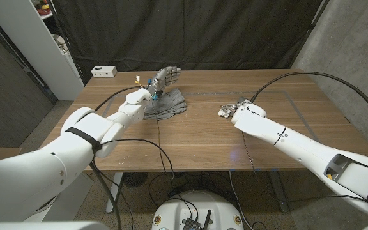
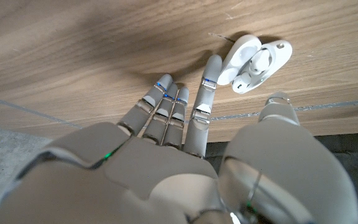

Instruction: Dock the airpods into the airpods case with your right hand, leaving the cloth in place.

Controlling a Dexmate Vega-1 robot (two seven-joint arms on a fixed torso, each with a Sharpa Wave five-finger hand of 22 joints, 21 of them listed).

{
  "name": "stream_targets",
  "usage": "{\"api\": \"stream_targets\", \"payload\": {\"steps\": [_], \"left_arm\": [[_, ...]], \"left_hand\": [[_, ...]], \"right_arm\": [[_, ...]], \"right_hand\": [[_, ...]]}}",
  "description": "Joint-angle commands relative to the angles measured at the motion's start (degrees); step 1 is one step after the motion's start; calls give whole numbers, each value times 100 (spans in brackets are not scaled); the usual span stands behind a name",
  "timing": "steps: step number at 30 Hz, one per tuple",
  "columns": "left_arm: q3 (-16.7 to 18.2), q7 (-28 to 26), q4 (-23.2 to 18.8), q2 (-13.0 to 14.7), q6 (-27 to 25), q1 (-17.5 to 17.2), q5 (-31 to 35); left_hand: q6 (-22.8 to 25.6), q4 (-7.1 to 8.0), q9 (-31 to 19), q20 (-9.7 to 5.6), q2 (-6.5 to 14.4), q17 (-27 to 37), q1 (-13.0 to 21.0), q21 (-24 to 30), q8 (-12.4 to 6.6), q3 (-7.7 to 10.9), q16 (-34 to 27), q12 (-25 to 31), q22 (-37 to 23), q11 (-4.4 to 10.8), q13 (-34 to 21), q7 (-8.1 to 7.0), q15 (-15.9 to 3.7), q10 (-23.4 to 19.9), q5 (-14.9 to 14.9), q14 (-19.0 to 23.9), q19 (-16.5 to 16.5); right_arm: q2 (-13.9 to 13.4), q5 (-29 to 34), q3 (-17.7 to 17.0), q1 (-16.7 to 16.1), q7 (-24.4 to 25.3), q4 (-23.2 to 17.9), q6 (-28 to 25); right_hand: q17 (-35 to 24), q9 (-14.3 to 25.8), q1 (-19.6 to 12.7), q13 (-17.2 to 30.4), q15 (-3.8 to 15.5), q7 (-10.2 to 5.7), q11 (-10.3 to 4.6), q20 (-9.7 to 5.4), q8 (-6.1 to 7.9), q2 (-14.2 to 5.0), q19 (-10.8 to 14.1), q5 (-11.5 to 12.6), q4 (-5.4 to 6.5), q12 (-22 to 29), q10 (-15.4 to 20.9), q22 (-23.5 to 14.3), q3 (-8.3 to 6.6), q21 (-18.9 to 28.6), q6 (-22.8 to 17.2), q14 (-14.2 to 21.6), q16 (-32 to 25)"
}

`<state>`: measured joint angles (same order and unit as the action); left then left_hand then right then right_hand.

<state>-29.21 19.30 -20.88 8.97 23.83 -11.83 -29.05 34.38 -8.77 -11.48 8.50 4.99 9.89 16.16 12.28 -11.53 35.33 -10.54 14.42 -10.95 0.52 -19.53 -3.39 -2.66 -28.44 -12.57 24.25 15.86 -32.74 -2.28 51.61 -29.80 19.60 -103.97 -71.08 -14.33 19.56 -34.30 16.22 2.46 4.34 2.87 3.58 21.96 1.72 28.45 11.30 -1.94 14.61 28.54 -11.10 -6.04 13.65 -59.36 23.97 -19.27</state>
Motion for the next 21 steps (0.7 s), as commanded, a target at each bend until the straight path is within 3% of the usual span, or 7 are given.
{"api": "stream_targets", "payload": {"steps": [1,4,5,6,21], "left_arm": [[0,-14,21,10,-86,28,24],[2,-23,25,5,-103,30,23],[6,-20,25,6,-102,26,20],[9,-18,26,7,-101,22,17],[46,9,28,36,-86,-14,-6]], "left_hand": [[19,10,-13,23,-17,7,-35,34,15,35,-8,-19,-16,1,-25,-9,-3,-38,-41,-22,-8],[14,10,-13,23,-17,7,-36,34,17,36,-9,-19,-16,6,-26,-2,-2,-40,-41,-21,-8],[22,10,-13,27,-17,7,-36,35,14,36,-6,-18,-16,5,-26,-3,4,-41,-41,-26,-6],[24,9,-13,21,-17,7,-36,34,13,36,-7,-16,-16,7,-26,-4,-1,-47,-41,-24,-8],[21,10,-12,23,-29,7,-47,35,13,31,-9,-19,-16,4,-27,-10,1,-40,-40,-21,-7]], "right_arm": [[15,-157,138,134,-13,177,15],[34,-168,181,164,-15,209,27],[52,-169,203,177,-14,247,44],[64,-170,216,188,-13,269,41],[103,-231,294,248,-55,380,162]], "right_hand": [[-1,44,-91,0,179,28,-10,27,-19,-38,26,33,-81,1,29,-14,-61,16,0,50,18],[8,62,-216,0,193,16,-9,9,-12,-63,39,47,-157,0,33,-14,-111,20,-8,59,24],[19,80,-305,-3,204,9,-74,8,-3,-50,36,54,-221,-1,41,-15,-134,19,-19,69,31],[25,99,-339,-4,219,-31,-31,-9,-1,-23,58,53,-258,-4,42,-16,-134,28,-10,83,32],[26,236,-629,19,291,-138,-99,-64,135,-45,108,88,-459,28,152,-25,-223,53,-177,138,21]]}}
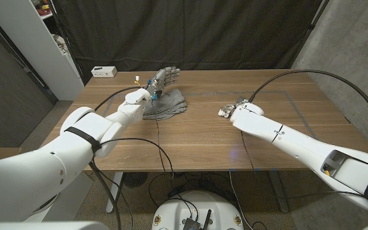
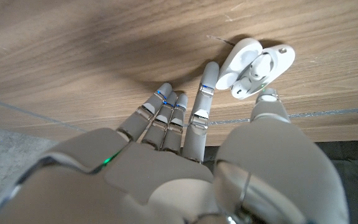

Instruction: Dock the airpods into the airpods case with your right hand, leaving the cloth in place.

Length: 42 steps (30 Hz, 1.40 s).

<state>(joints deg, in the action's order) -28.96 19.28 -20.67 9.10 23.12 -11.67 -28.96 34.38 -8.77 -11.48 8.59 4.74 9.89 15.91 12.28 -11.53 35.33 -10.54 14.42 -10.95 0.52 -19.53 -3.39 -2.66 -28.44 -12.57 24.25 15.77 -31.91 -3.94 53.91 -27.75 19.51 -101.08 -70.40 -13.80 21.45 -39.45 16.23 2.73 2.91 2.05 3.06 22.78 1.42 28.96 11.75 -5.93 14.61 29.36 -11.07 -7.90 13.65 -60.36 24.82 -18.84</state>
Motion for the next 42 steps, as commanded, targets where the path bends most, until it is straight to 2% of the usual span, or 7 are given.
{"api": "stream_targets", "payload": {"steps": [1,14,23,25,28,36,42], "left_arm": [[24,13,8,23,-20,-33,-19],[41,13,21,19,-82,-46,-28],[52,23,20,23,-63,-62,-30],[51,26,20,24,-61,-62,-27],[63,39,20,15,-37,-62,-38],[186,122,22,-6,305,-128,-133],[337,318,10,-13,811,-245,-236]], "left_hand": [[18,10,-12,14,-6,7,-24,34,14,30,-8,-20,-16,6,-27,-9,-2,-39,-40,-25,1],[26,8,-11,12,-24,9,-35,35,12,21,-9,-21,-16,4,-27,-9,9,-38,-40,-24,2],[26,9,-10,17,-34,9,-44,35,12,16,-5,-19,-16,-10,-27,-14,14,-43,-42,-38,1],[22,9,-10,17,-37,10,-46,35,14,15,-8,-17,-16,-6,-27,-7,14,-47,-42,-33,2],[31,9,-10,19,-41,10,-50,34,10,13,-12,-18,-16,-4,-27,-3,14,-45,-43,-23,-1],[44,16,-9,19,-45,14,-64,34,6,9,-24,-6,-17,14,-28,-36,30,-76,-44,3,-4],[60,11,-8,33,28,16,-21,30,1,60,-31,16,-17,66,-33,-128,-10,-131,-59,27,-16]], "right_arm": [[26,-71,66,45,-52,96,95],[-38,4,28,-132,48,42,420],[-139,86,-84,-361,95,-38,896],[-123,125,-97,-377,124,-66,832],[-128,135,-148,-372,112,-194,617],[-276,111,-609,-676,397,-898,441],[-299,-103,-1396,-1265,771,-1477,798]], "right_hand": [[-28,55,-137,20,276,3,-17,-17,61,-17,61,46,-74,28,74,-29,-45,55,-85,55,-22],[-46,303,-842,56,470,-119,-157,-51,371,-106,38,89,-380,83,290,-44,-282,62,-386,151,-68],[-96,452,-1435,88,658,-222,-348,-131,517,-199,-49,112,-439,75,338,-61,-474,55,-393,190,-123],[-122,419,-1434,97,651,-252,-347,-127,435,-222,-53,92,-378,62,319,-64,-470,61,-217,180,-139],[-180,288,-1010,132,535,-225,-225,-110,151,-191,-128,-28,-114,-7,165,-75,-309,60,266,58,-116],[-246,425,-454,176,317,-217,-41,15,48,-226,-296,-109,121,-147,-189,-78,-150,27,751,-209,-14],[-326,425,-48,212,299,-450,-81,56,-203,-503,-404,-134,328,-175,-305,-72,-136,8,1391,-274,-9]]}}
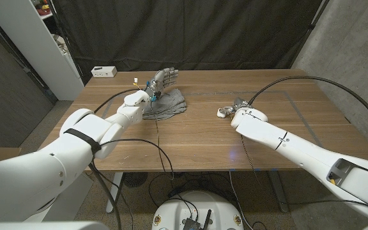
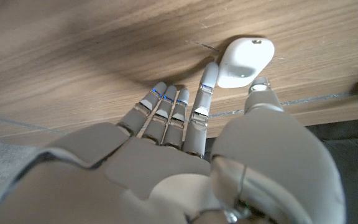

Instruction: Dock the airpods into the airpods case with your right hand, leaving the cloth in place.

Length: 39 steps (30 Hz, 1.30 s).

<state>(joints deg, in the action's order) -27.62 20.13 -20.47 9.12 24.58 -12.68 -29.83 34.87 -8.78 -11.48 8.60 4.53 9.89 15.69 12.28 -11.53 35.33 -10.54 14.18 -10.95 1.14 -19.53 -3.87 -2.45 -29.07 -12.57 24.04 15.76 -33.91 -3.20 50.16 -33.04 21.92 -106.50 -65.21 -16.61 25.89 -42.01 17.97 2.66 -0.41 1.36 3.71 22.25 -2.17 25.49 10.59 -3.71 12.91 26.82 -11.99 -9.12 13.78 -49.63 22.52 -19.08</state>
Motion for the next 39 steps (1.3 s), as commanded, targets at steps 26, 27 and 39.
{"api": "stream_targets", "payload": {"steps": [26,27,39], "left_arm": [[501,869,-367,177,1666,-566,-465],[508,879,-426,202,1685,-608,-482],[495,878,-727,309,1603,-782,-596]], "left_hand": [[36,-67,-10,-40,249,4,258,37,0,224,5,24,-13,60,-52,-132,-96,-16,-88,-39,3],[36,-67,-11,-40,249,4,261,38,0,225,6,20,-13,56,-53,-129,-96,-6,-88,-43,3],[35,-71,-13,-37,233,3,290,31,2,226,5,20,-13,58,-59,-132,-84,1,-85,-56,-16]], "right_arm": [[-268,-1212,-2573,-2324,248,98,5545],[-243,-1231,-2573,-2312,229,129,5603],[-83,-1158,-2575,-2205,336,259,5785]], "right_hand": [[323,-872,-395,-66,829,-1003,-650,-912,-1238,-735,629,95,-540,-68,-99,214,-875,44,1479,39,370],[336,-892,-422,-75,830,-1001,-677,-931,-1263,-732,653,95,-550,-79,-117,216,-888,41,1589,45,375],[420,-1022,-709,-170,911,-925,-841,-1036,-1277,-819,697,129,-580,-153,-215,226,-1059,-35,2093,-13,460]]}}
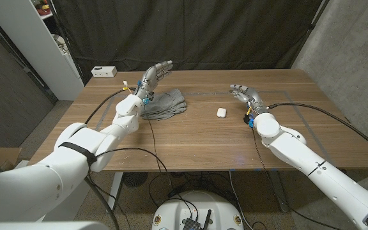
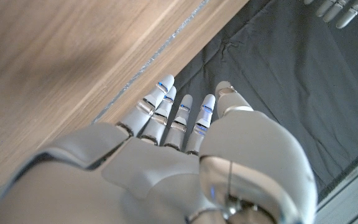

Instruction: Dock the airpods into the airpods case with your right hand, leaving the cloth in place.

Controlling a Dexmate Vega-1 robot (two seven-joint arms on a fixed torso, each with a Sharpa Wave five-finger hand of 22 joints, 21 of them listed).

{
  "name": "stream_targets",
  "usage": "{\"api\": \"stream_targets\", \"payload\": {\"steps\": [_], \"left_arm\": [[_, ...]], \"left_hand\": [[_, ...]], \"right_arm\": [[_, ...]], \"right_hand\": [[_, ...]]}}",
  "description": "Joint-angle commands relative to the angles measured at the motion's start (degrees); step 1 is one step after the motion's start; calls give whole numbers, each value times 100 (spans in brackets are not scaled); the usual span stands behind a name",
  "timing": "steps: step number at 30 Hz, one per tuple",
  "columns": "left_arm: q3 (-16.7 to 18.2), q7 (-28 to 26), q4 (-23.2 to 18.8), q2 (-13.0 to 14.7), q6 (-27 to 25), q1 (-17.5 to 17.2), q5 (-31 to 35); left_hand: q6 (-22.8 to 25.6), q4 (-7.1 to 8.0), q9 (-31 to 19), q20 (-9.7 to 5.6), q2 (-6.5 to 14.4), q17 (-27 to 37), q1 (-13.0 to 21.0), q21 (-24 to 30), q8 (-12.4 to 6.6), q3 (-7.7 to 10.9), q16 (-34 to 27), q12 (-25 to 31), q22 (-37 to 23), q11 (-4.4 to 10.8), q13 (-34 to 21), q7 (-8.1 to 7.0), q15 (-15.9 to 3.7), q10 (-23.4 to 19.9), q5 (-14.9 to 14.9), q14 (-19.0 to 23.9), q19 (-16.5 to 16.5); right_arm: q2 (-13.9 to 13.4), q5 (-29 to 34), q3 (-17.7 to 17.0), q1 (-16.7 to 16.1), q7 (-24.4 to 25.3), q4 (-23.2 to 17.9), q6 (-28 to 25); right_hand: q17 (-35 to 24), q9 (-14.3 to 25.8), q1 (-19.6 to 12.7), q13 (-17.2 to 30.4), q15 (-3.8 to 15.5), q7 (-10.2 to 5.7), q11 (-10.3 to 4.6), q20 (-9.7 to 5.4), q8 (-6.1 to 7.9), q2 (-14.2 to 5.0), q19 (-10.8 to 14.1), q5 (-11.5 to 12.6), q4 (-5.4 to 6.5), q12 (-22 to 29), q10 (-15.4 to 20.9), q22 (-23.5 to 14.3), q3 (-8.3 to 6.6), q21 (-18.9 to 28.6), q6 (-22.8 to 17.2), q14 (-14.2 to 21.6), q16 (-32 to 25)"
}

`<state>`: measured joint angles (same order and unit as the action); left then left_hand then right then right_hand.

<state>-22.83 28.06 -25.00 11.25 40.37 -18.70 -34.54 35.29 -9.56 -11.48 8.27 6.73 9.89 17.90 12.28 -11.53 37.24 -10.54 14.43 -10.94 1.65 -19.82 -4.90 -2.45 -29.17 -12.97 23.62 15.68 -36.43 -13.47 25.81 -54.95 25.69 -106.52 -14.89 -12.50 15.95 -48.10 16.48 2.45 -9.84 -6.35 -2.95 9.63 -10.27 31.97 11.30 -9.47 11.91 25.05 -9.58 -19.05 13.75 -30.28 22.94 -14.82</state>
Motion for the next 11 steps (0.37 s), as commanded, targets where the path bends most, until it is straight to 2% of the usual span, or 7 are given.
{"api": "stream_targets", "payload": {"steps": [1,5,9,11], "left_arm": [[15,73,-307,101,18,-195,-133],[11,32,-512,156,-74,-269,-167],[36,106,-394,112,-40,-215,-229],[35,78,-485,121,-64,-267,-243]], "left_hand": [[-6,7,-13,-3,12,3,71,30,2,34,4,-2,-14,9,-31,-30,-86,5,-45,-14,-11],[-1,7,-14,-7,8,3,79,31,1,34,2,1,-14,8,-33,-31,-88,-1,-45,-13,-10],[7,8,-15,-4,-6,5,81,30,-2,27,-2,4,-14,10,-35,-24,-90,-7,-42,-9,-14],[3,8,-15,-2,-9,5,81,30,0,26,-2,2,-14,5,-35,-26,-90,-2,-42,-10,-15]], "right_arm": [[183,-158,-159,-21,-43,276,787],[227,-175,-201,-54,74,227,720],[249,-235,-255,-80,84,277,787],[207,-223,-261,-91,78,261,748]], "right_hand": [[16,-44,-122,-35,938,24,-67,-381,-17,-14,37,60,3,-59,-48,-14,-78,-49,243,-75,48],[22,-62,-148,-51,920,15,-37,-383,3,-26,24,66,11,-58,-41,-12,-94,-68,275,-80,54],[26,-79,-161,-67,913,1,-34,-368,29,-33,-13,71,29,-61,-46,-11,-103,-96,277,-77,54],[26,-85,-160,-72,912,-25,-27,-367,39,-32,-18,71,37,-59,-43,-11,-102,-103,273,-74,54]]}}
